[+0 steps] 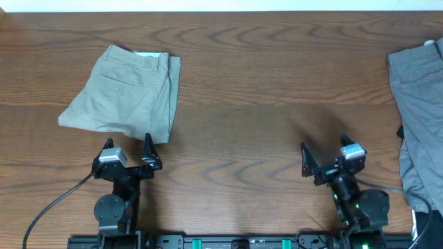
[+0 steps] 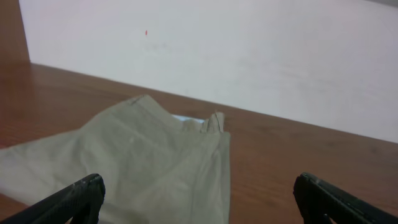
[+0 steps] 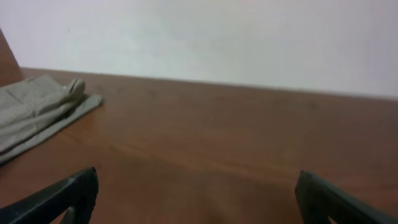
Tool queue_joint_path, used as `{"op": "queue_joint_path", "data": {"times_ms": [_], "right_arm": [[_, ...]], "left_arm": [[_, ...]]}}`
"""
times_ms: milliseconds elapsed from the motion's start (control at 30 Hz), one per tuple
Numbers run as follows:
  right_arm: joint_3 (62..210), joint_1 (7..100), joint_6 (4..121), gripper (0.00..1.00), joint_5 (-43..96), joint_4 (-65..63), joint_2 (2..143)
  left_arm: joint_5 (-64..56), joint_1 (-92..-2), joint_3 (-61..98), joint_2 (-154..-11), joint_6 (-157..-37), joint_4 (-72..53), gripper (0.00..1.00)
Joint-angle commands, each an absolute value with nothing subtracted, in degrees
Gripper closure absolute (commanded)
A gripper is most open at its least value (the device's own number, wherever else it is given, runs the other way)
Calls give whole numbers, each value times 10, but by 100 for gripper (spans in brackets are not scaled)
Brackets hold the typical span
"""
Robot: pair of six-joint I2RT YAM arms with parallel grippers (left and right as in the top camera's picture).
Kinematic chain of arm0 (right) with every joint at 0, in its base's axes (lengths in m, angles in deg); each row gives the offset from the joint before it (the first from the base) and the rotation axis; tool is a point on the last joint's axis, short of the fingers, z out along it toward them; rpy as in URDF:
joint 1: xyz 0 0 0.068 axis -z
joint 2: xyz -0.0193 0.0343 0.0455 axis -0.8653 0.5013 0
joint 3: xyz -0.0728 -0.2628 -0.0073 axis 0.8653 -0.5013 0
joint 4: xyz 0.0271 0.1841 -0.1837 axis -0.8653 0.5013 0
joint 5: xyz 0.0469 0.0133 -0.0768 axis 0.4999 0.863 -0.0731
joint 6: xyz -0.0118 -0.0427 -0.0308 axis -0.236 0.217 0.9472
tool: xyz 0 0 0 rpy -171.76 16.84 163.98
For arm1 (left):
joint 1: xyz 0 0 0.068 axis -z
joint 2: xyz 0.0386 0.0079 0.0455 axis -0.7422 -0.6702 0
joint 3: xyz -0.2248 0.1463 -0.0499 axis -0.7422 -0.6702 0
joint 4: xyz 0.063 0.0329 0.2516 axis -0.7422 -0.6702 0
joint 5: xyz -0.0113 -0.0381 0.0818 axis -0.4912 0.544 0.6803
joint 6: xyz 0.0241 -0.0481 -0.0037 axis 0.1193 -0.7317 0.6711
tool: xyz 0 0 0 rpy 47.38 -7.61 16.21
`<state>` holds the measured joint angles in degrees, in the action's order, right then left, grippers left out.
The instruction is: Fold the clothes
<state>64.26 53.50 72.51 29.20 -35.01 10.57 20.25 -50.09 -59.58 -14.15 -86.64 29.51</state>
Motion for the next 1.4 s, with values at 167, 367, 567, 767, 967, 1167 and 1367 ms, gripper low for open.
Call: {"op": "queue_joint_path", "data": {"times_ms": [167,367,567,767,967,1167,1367], "right_arm": [[855,544,702,1,273,-315,351],[1082,558,680,1,289,-186,596],[1235,559,675,1,355,-108,761],[1243,563,691,1,425,-131,803],[1285,633,609,1,299,-78,818],[1409,749,601,1,260,9,907],[1584,805,612,1,234,89,1044]], "left_arm": [[195,-499,-406,-342,-912,243,2],[152,-499,-191,-546,-911,95,2],[151,-499,42,-722,-908,-118,2],[114,-499,92,-776,-873,-158,2],[33,-499,92,-772,-873,-129,2],[31,-499,92,-769,-886,-61,2],[-1,-496,92,-791,-886,-61,2]]}}
